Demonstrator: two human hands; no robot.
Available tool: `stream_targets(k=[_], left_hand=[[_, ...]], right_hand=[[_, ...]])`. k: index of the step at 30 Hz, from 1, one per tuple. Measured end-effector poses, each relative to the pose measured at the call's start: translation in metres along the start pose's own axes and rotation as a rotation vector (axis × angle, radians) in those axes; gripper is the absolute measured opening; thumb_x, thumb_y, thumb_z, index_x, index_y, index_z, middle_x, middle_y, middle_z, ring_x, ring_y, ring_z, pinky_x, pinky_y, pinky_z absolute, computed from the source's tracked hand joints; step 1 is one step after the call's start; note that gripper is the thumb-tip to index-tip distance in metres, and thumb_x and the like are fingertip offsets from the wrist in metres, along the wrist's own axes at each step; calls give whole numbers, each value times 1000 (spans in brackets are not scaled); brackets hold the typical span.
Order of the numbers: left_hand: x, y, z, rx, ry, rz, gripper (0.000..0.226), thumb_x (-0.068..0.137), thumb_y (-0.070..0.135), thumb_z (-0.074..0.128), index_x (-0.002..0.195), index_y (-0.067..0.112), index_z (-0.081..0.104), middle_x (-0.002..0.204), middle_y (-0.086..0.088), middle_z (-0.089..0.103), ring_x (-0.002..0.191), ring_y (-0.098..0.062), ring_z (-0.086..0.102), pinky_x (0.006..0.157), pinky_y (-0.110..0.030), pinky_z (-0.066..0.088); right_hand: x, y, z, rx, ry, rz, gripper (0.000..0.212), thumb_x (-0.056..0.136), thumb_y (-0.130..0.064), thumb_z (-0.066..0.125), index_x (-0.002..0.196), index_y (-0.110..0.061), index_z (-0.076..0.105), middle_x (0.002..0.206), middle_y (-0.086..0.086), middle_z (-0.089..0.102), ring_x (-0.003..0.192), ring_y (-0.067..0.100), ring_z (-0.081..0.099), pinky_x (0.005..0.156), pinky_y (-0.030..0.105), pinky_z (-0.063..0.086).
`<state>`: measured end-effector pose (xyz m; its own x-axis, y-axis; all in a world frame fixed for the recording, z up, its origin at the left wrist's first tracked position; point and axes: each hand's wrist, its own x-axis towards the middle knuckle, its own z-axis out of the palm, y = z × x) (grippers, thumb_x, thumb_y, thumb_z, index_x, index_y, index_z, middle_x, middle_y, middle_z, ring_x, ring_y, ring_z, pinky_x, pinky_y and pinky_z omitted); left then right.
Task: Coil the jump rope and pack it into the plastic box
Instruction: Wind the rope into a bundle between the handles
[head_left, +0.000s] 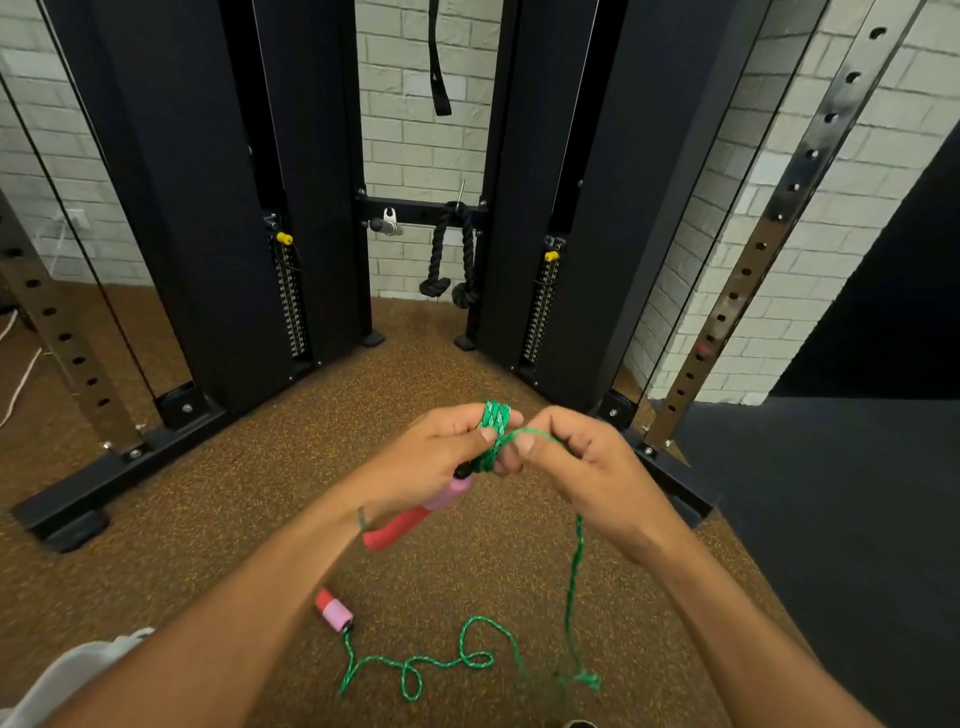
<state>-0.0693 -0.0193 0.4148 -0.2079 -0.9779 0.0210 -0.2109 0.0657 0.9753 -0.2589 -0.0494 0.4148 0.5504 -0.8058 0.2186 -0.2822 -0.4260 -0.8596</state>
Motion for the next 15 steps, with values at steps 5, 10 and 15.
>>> stream_targets(k=[5,10,15], left_hand=[[-2,-1,7,-155,-119,-21,33,104,18,40,121,2,62,85,-1,72,85,-13,64,83,-25,48],[-2,1,8,-182,-193,-2,34,104,19,39,122,2,62,84,-1,70,84,-12,63,81,-21,48],[-3,2,8,-288,-241,19,38,101,22,42,128,5,62,84,-2,70,85,-15,63,83,-24,49]], right_hand=[[6,1,-4,136,96,-47,24,96,-36,57,94,-13,64,75,-7,64,69,3,58,71,26,47],[11,9,-4,191,150,-11,11,92,-33,63,90,-23,65,79,-12,66,74,3,64,71,27,53],[14,8,-6,264,138,79,22,96,-35,55,88,-17,65,64,-15,61,55,-5,55,52,10,41]])
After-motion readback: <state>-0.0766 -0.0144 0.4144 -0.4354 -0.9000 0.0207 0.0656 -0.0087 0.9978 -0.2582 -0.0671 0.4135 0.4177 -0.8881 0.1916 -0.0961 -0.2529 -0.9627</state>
